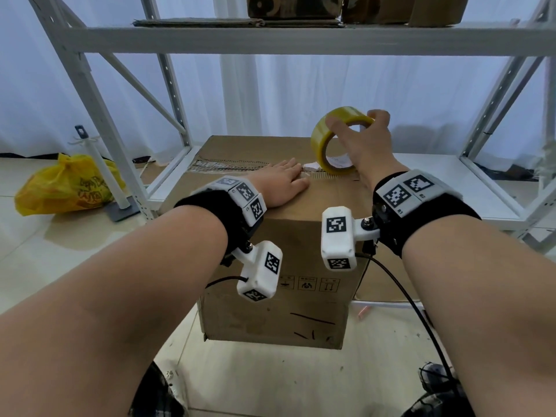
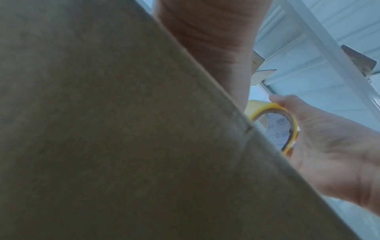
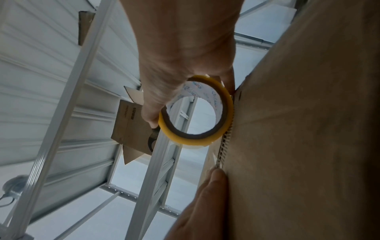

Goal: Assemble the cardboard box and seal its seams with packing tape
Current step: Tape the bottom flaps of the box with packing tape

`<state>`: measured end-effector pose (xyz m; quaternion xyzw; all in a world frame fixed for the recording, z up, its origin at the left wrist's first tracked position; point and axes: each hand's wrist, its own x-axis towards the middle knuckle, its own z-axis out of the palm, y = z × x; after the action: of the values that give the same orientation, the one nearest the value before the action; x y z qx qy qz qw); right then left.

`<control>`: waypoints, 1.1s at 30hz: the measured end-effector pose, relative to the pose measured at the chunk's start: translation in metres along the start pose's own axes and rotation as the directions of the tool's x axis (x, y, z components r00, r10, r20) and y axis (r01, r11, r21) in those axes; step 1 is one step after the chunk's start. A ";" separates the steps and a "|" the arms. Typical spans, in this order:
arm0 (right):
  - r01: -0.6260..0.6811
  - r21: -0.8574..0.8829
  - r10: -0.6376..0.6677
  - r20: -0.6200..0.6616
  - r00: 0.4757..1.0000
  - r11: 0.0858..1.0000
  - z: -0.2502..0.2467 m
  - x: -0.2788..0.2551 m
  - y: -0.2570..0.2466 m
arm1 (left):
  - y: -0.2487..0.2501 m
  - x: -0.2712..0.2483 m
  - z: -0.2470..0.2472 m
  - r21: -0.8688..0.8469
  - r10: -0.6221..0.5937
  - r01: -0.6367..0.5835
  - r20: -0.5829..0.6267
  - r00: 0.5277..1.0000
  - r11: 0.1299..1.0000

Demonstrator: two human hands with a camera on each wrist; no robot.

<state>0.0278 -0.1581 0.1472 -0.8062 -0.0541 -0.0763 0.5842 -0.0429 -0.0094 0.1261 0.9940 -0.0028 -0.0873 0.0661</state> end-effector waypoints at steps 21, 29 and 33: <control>0.054 -0.038 -0.059 -0.122 0.991 0.998 -0.015 -0.001 -0.033 | -0.002 -0.005 0.001 -0.030 -0.008 0.007 -0.019 1.000 1.000; -0.104 -0.003 0.102 -0.139 0.985 0.995 -0.024 0.002 -0.003 | 0.000 -0.002 0.003 -0.004 -0.008 0.008 0.003 1.000 1.000; -0.141 0.011 0.142 -0.133 0.981 0.990 -0.024 0.002 0.010 | 0.001 -0.003 0.001 0.000 -0.014 0.014 0.005 1.000 1.000</control>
<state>0.0300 -0.1838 0.1459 -0.8007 0.0426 -0.0884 0.5909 -0.0456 -0.0106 0.1261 0.9937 0.0040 -0.0905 0.0656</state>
